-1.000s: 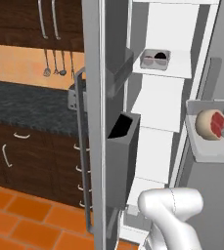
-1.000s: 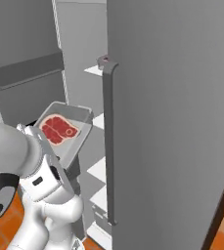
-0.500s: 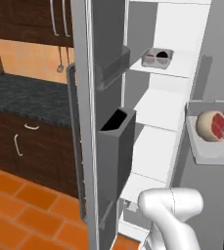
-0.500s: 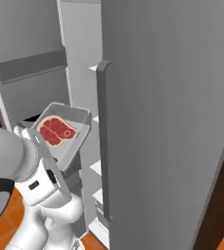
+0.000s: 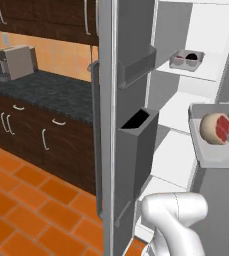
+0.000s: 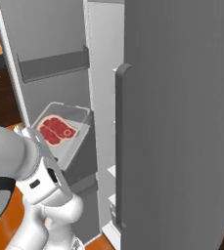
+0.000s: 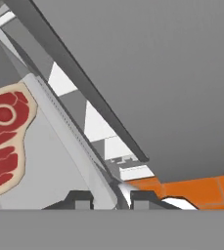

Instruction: Take the meat container that has the steak and place it on the second highest rack of the freezer. Then take the vegetable container that has the tomato and avocado and place it on the highest rack of the freezer.

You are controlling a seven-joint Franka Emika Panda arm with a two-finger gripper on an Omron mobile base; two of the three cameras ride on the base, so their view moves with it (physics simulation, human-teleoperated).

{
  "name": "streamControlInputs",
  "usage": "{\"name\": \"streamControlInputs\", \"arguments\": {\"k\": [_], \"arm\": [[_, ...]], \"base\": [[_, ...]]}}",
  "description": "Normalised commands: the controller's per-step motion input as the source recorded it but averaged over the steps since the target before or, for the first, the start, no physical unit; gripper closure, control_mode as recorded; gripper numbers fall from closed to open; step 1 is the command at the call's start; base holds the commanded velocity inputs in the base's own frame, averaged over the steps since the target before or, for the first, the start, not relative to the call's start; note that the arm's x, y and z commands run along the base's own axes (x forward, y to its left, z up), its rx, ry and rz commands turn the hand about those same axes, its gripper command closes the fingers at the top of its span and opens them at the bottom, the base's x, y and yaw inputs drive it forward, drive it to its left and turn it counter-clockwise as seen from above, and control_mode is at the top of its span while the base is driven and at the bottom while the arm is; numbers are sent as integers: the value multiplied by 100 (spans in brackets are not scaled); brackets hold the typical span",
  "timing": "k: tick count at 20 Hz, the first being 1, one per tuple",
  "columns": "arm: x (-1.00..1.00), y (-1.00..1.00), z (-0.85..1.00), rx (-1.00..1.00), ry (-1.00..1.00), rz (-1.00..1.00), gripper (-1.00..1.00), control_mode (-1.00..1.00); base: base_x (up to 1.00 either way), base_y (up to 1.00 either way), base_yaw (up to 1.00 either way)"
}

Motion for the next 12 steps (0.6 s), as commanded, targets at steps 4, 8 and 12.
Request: {"name": "streamControlInputs", "arguments": {"k": [4,8,12], "arm": [[9,8,0,-1,0,0,100,-100],[16,18,0,-2,-1,-7,100,-100],[45,0,0,3,0,-9,100,-100]], "base": [[33,19,2],[0,0,0],[0,0,0]]}}
